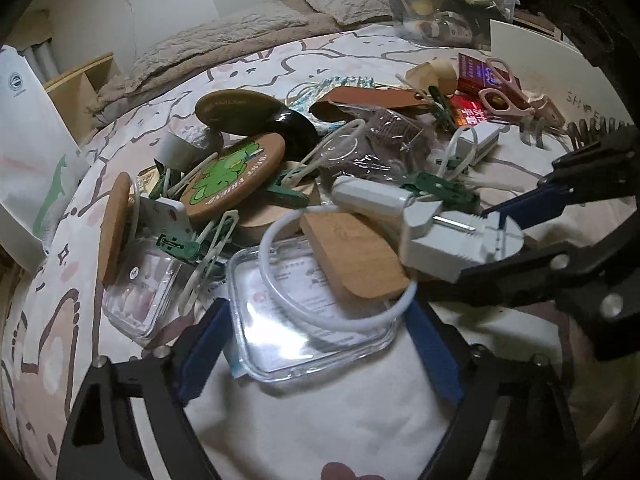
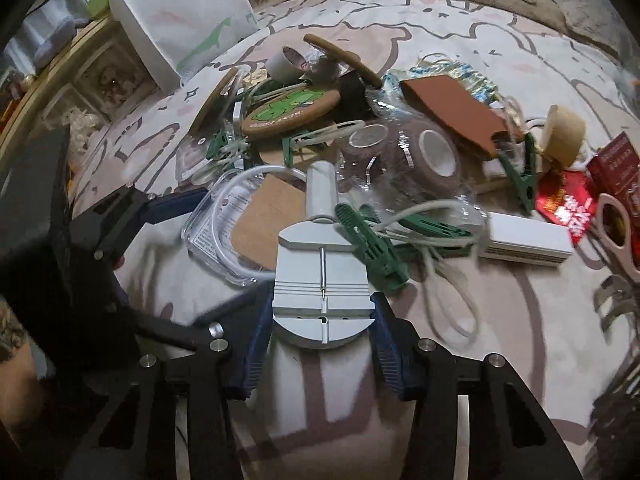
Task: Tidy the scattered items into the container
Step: 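Grasp the clear plastic case with the left tool while the right tool grasps the white plastic device, then lift and carry the clear case and white device with both tools over the white box, then lower the white plastic device into the white box and open the right tool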
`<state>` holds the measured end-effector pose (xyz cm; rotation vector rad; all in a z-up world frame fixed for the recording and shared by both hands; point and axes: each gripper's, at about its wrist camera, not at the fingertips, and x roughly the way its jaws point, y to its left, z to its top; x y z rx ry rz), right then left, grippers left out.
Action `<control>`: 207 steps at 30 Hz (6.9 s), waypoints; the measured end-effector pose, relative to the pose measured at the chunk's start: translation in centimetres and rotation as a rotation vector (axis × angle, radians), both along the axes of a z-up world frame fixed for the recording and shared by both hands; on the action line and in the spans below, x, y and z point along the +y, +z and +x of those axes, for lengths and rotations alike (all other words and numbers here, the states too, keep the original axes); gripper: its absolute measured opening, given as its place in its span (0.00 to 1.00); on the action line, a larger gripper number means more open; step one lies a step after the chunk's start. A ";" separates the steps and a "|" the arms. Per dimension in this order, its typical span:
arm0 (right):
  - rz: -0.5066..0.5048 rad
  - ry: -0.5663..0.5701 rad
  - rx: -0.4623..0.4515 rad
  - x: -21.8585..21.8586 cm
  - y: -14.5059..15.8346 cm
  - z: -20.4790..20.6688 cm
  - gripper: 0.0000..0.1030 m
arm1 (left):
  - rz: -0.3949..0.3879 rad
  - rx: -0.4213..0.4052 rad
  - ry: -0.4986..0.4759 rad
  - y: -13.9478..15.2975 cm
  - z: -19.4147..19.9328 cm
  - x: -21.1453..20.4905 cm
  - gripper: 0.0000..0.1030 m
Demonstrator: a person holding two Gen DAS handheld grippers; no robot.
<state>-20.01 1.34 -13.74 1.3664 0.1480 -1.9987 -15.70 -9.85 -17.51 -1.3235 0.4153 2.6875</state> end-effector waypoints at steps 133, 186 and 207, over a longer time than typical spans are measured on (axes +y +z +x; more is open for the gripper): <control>0.076 -0.185 0.480 13.1 10.5 4.2 0.46 | 0.187 0.121 0.080 8.9 2.7 3.3 0.74; 0.089 -0.596 0.418 36.6 11.4 -0.2 0.46 | 0.288 0.204 -0.207 14.1 -3.1 23.6 0.74; 0.221 -0.637 0.385 37.9 10.2 -3.7 0.46 | 0.393 0.181 -0.349 13.9 -5.4 33.6 0.74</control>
